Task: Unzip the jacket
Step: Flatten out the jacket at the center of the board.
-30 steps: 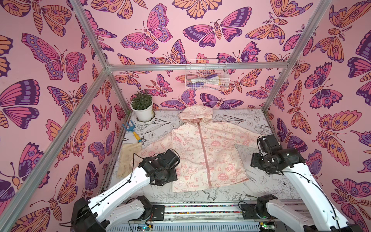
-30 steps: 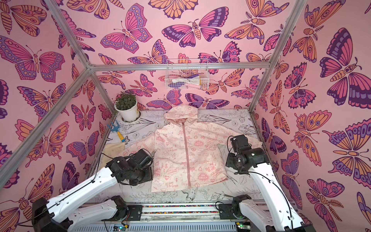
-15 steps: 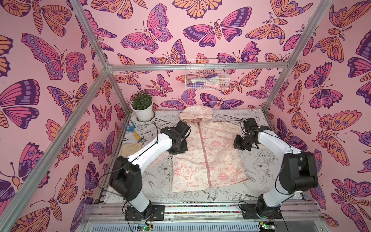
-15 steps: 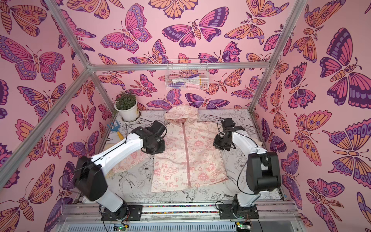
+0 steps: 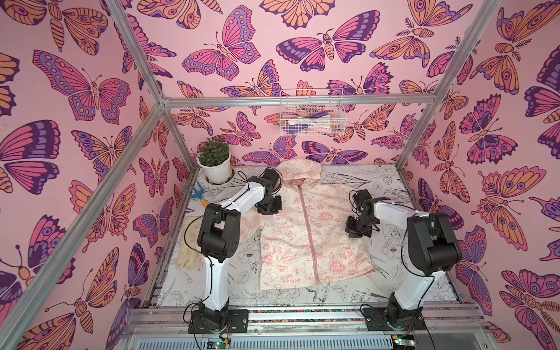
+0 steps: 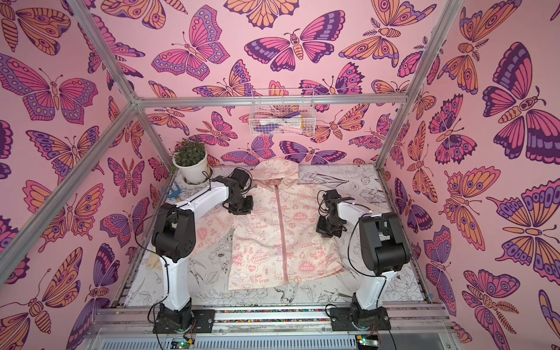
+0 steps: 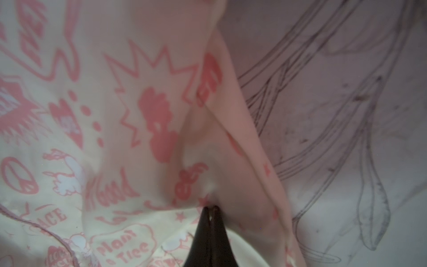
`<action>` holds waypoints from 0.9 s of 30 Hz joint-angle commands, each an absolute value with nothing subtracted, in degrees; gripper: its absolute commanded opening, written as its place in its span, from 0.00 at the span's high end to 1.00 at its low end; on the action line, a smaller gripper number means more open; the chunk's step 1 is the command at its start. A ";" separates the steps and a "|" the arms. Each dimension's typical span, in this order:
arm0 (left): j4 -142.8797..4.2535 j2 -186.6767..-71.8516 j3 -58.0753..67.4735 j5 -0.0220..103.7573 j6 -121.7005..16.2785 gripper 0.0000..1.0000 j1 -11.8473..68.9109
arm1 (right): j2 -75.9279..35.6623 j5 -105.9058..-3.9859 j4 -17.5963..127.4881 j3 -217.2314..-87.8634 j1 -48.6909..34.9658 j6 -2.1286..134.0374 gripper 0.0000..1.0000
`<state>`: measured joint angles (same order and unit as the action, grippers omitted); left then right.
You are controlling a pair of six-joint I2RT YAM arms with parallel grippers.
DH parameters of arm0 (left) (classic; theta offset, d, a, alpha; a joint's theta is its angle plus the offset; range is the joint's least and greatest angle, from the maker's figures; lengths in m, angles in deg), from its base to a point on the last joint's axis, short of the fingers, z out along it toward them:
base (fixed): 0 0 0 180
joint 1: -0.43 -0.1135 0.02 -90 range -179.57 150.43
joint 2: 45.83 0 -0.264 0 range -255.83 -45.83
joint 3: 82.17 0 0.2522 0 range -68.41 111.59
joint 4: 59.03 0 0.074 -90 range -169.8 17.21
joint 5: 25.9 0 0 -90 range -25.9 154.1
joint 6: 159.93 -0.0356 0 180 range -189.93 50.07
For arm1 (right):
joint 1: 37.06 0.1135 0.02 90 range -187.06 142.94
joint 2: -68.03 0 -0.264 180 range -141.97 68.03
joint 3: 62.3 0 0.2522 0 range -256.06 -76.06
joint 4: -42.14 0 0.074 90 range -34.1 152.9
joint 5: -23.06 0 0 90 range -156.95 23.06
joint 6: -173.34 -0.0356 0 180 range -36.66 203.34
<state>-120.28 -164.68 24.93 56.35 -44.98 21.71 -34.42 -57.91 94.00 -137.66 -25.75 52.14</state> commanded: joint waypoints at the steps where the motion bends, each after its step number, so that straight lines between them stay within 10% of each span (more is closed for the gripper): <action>1: -120.09 -163.69 18.57 56.42 -44.80 0.80 20.16 | -31.87 -60.16 95.78 -130.77 -25.73 48.24 0.99; 10: -112.07 -151.82 1.35 56.76 -44.48 0.83 18.20 | -9.91 -67.04 99.63 -123.93 -26.59 46.42 0.93; 15: -109.75 -141.31 2.00 59.10 -50.30 0.67 18.69 | -3.88 -60.69 92.54 -130.12 -26.80 52.35 0.54; 20: -109.37 -140.51 12.50 58.18 -56.19 0.23 18.71 | -19.96 -50.35 92.23 -149.77 -26.78 60.03 0.39; 27: -116.27 -160.43 38.00 53.68 -58.81 0.20 19.52 | -45.57 -40.17 94.68 -175.93 -26.62 61.19 0.48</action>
